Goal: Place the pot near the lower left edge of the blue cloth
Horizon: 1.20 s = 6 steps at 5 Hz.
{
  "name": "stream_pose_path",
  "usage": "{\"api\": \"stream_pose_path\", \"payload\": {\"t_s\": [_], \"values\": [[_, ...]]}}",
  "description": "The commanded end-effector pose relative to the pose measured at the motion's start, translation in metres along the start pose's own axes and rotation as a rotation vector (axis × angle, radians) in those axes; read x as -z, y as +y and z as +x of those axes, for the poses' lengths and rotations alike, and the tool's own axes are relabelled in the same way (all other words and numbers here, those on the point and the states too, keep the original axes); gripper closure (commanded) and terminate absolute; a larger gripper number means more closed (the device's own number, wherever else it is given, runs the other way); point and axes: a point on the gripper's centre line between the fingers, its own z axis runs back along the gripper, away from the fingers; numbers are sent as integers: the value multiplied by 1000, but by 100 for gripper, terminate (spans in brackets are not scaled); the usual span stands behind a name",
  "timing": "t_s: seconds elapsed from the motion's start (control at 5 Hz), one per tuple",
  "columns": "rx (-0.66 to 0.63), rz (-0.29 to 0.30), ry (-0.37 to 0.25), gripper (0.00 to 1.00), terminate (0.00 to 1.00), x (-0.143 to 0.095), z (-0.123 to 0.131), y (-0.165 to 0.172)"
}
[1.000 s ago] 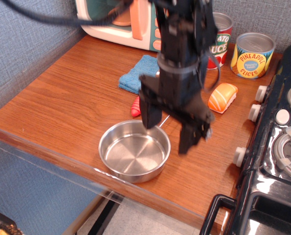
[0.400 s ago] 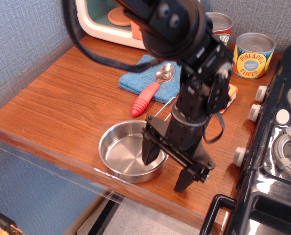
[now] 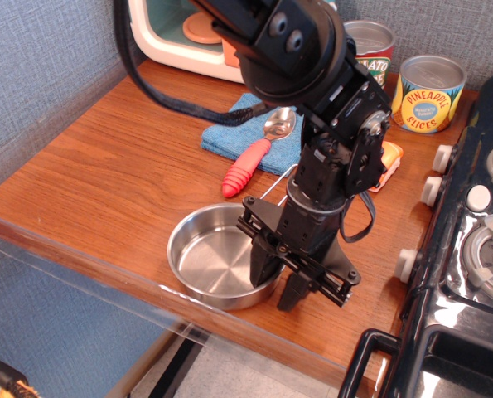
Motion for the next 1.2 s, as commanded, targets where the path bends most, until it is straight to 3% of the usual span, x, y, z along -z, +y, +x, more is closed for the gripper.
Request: {"api": "stream_pose_path", "payload": {"t_s": [0.0, 0.2, 0.4, 0.6, 0.8, 1.0], "values": [[-23, -62, -133, 100, 0, -35, 7, -3], [-110, -146, -232, 100, 0, -76, 16, -10], [-322, -182, -279, 100, 0, -118, 33, 17], [-547, -115, -275, 100, 0, -122, 46, 74], [-628, -2, -235, 100, 0, -104, 52, 123], [-656, 69, -184, 100, 0, -89, 48, 156]]}}
